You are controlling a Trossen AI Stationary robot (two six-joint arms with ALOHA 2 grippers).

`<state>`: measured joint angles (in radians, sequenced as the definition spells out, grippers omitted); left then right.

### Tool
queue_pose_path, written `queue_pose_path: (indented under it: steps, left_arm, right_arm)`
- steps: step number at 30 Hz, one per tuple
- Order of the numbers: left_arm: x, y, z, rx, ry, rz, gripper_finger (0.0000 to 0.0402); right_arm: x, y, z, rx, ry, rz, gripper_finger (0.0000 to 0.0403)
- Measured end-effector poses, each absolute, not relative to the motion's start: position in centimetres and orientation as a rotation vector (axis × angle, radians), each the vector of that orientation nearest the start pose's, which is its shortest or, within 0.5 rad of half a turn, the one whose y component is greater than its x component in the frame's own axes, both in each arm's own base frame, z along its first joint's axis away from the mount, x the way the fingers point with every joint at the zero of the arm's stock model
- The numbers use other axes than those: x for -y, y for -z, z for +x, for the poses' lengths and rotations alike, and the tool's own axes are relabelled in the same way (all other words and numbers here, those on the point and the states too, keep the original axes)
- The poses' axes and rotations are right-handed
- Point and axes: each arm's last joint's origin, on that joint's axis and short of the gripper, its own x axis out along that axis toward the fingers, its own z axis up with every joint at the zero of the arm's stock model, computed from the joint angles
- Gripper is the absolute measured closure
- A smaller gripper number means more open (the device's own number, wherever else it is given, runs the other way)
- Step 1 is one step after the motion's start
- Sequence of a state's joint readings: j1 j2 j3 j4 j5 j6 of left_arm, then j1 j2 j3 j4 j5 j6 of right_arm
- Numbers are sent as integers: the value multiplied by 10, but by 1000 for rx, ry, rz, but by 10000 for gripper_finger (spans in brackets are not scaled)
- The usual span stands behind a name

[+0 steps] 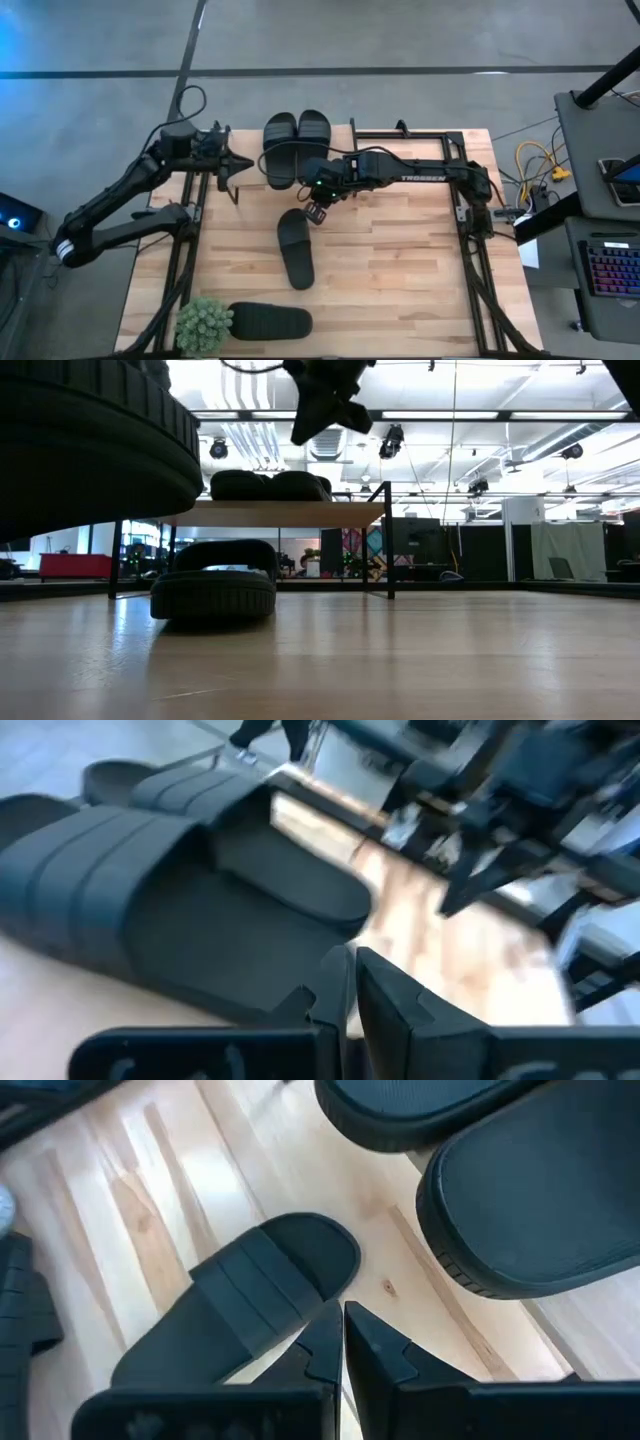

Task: Pick and place slides into the shelf
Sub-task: Adjust the shelf

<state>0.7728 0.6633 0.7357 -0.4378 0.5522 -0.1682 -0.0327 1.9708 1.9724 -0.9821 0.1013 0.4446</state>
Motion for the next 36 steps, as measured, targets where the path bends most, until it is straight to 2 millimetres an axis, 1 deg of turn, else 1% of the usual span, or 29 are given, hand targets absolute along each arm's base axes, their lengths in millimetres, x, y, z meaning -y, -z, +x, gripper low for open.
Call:
queue_pose_path:
  steps: [4,7,11,17,20,22,27,33,36]
  left_arm:
    - [-72,-316,104,-227,-202,-424,391]
    - [-64,-314,98,-244,-246,-460,391]
    - [-54,-306,83,-328,-350,-496,391]
    - [-35,-285,60,-539,-372,-605,391]
    - [-29,-278,49,-602,-458,-610,391]
    - [-26,-276,44,-616,-480,-616,391]
    - [-25,-270,43,-627,-485,-632,391]
    - [-34,-251,54,-689,-493,-654,391]
    - [-40,-244,59,-694,-549,-634,391]
  right_arm:
    - [14,-332,419,-914,358,370,394]
    - [14,-332,418,-912,366,378,394]
    - [10,-332,418,-909,389,390,394]
    - [-1,-332,418,-905,402,380,394]
    - [-3,-332,418,-904,403,380,394]
    - [-3,-332,418,-899,416,372,394]
    - [-3,-332,418,-891,428,373,394]
    - [-1,-333,418,-880,456,372,394]
    - [-1,-332,418,-880,456,371,394]
